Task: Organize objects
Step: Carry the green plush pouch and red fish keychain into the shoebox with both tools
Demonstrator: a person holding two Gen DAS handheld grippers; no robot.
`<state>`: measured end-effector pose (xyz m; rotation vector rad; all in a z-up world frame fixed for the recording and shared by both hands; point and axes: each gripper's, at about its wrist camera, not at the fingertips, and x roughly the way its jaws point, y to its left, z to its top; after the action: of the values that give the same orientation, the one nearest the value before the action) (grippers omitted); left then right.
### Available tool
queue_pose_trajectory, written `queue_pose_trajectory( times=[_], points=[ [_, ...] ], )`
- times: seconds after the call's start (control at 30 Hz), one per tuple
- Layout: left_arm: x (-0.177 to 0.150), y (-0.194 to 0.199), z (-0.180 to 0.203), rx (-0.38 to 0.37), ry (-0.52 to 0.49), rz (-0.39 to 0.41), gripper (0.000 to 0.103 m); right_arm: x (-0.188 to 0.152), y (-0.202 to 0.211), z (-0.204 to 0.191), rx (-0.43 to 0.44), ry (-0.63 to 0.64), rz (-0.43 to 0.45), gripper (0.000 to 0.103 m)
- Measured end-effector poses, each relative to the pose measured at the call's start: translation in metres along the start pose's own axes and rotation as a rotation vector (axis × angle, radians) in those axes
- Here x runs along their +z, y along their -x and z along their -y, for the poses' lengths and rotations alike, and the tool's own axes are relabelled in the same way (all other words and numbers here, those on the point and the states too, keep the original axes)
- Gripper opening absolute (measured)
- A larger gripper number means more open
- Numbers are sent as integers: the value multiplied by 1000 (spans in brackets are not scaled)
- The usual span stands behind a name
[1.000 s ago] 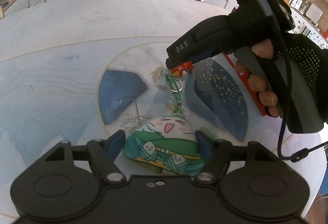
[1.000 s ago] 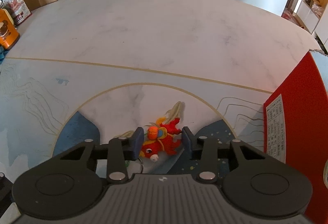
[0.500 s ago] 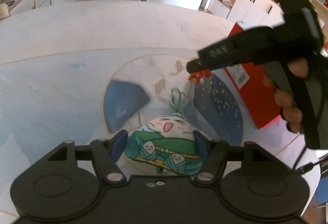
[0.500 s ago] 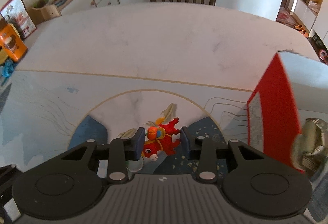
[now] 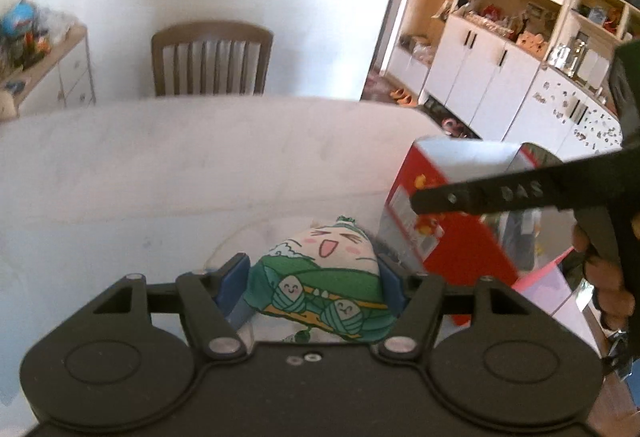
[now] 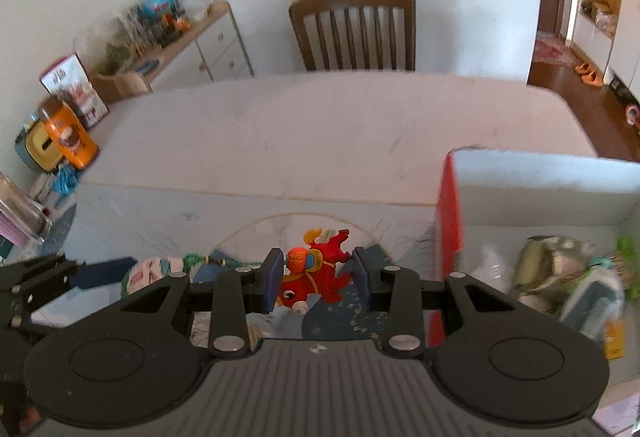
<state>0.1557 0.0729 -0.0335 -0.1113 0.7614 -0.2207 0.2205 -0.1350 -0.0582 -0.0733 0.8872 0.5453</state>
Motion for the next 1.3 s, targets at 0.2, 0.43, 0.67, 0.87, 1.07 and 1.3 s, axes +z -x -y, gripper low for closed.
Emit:
queue_pose_trajectory(
  times=[0.2, 0.43, 0.67, 0.87, 1.07, 1.3],
  points=[
    [27, 7, 34, -32, -82, 57, 67, 5, 43, 22, -28, -13, 74, 36],
    [50, -2, 81, -73, -171, 76, 67, 6, 75, 61, -95, -40, 119, 36],
    [66, -18, 119, -107, -210, 70, 67, 2, 94, 104, -156, -82, 138, 36],
    [69, -32, 149, -117, -255, 62, 67, -7, 105, 137, -188, -107, 145, 36],
    [70, -51, 177, -118, -281, 43, 67, -16, 112, 171, -211, -127, 145, 36],
    [70, -74, 203, -105, -305, 23, 67, -26, 108, 204, -228, -136, 118, 36]
  ],
)
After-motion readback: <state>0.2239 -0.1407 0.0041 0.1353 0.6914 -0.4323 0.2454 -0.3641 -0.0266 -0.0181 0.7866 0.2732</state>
